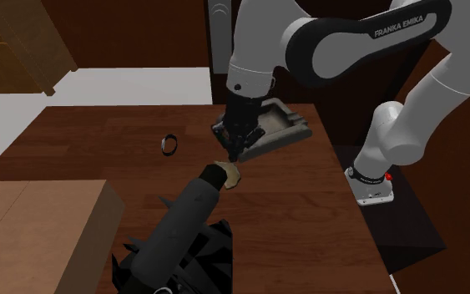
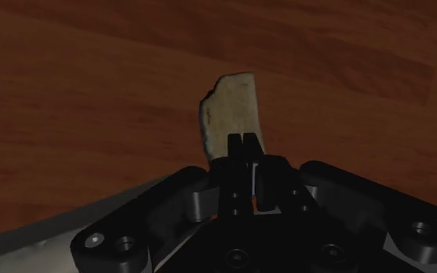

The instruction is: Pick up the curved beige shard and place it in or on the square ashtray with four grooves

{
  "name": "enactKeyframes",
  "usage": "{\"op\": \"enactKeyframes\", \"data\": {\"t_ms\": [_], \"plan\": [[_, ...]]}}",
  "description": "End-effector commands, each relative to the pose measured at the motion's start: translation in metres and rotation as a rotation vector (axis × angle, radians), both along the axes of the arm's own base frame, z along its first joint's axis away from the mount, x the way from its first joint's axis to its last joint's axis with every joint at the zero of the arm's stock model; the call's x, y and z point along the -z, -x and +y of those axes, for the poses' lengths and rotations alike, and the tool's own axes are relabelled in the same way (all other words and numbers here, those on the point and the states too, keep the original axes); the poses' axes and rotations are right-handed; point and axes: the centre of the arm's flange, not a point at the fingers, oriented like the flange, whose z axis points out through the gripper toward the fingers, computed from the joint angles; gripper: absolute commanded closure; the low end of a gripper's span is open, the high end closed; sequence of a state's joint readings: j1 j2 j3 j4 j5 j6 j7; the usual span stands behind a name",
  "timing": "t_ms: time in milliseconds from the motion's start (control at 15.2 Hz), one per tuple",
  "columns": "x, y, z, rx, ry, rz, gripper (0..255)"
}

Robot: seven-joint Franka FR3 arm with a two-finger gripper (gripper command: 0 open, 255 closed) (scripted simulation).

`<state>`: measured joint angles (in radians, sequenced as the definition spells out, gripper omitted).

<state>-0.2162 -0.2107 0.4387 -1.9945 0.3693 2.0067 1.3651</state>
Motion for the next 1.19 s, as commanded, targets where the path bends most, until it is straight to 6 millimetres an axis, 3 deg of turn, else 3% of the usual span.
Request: {"op": "enactKeyframes", "data": {"t_ms": [0,66,132,264,330,792,1122], "plan": [[-0.011,0.000,0.001,0.000,0.000,0.000,255],[-0.005,0.000,0.001,0.000,0.000,0.000,255],[-0.005,0.000,0.001,0.000,0.000,0.000,0],[0.009,-0.036,0.039,-0.111,0.236,0.138,0],[0.015,-0.043,0.048,-0.135,0.289,0.169,0],[0.052,-0.042,0.048,-0.135,0.289,0.169,0],[0.055,-0.042,0.048,-0.135,0.289,0.169,0]]}}
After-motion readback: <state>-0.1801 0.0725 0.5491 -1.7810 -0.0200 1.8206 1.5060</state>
